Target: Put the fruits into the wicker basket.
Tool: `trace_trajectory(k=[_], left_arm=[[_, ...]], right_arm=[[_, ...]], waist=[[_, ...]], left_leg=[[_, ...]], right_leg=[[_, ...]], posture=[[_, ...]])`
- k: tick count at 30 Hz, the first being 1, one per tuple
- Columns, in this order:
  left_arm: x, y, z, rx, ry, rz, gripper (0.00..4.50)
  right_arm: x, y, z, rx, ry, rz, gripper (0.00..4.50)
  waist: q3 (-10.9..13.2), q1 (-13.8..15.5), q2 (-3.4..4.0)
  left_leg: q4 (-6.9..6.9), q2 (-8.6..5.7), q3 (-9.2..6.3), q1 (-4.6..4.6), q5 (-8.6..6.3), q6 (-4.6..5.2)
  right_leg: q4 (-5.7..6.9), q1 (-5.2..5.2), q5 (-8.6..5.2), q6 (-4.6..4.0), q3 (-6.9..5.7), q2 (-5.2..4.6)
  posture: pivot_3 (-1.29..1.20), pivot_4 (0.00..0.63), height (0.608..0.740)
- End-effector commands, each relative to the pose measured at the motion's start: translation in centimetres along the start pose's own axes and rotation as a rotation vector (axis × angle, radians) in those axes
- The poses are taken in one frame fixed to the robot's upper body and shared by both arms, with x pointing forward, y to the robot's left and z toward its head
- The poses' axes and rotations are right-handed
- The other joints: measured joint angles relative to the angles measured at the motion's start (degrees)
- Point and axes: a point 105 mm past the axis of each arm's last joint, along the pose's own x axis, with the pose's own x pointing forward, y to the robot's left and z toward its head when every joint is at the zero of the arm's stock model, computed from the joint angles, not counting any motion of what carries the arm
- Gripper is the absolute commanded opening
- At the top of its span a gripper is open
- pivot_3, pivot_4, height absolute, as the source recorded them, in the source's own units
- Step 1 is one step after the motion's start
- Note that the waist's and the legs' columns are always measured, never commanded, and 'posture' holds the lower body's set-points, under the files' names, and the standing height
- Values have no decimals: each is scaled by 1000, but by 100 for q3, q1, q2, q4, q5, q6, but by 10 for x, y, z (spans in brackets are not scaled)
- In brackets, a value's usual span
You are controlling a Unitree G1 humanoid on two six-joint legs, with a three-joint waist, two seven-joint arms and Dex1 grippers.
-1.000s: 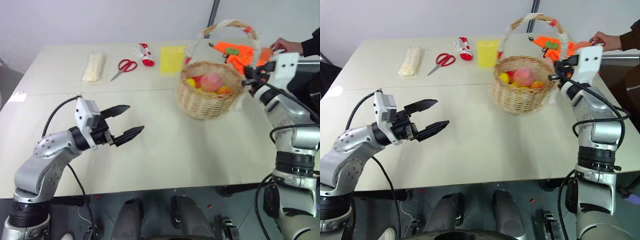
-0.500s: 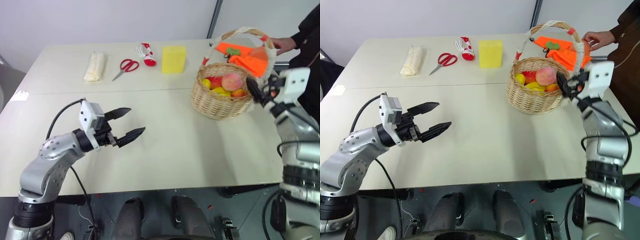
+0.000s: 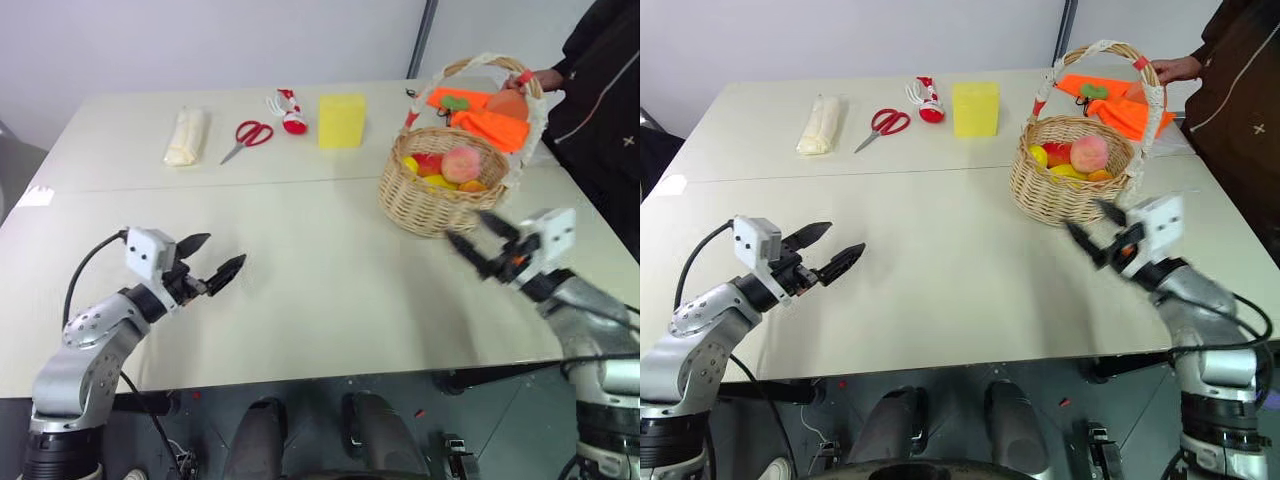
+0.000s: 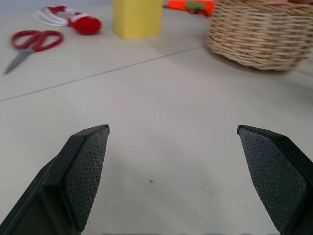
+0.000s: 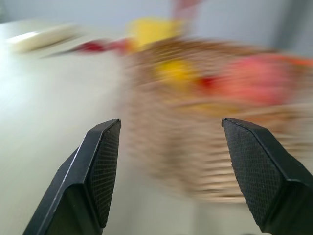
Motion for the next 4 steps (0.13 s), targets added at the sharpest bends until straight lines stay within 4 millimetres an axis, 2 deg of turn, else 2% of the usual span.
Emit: trace_trajectory(k=[1,4], left_arm=[[-12,12,-1,20,-16,69,4500],[-20,14,-9,6,-6,95,4500]], right_arm=[[3,19,8,-61,-7,114,3413],[8,22,5,-72,3,134,3413]], waist=[[0,7,0],[-1,9,-4]], left_leg=[[1,0,1,0,0,0],[4,-1,1,-1,0,-1]], right_leg=[[-1,0,-1,2,0,-1],[-5,1,-12,18,0,-5]], posture=[[0,150,740],[0,150,740]])
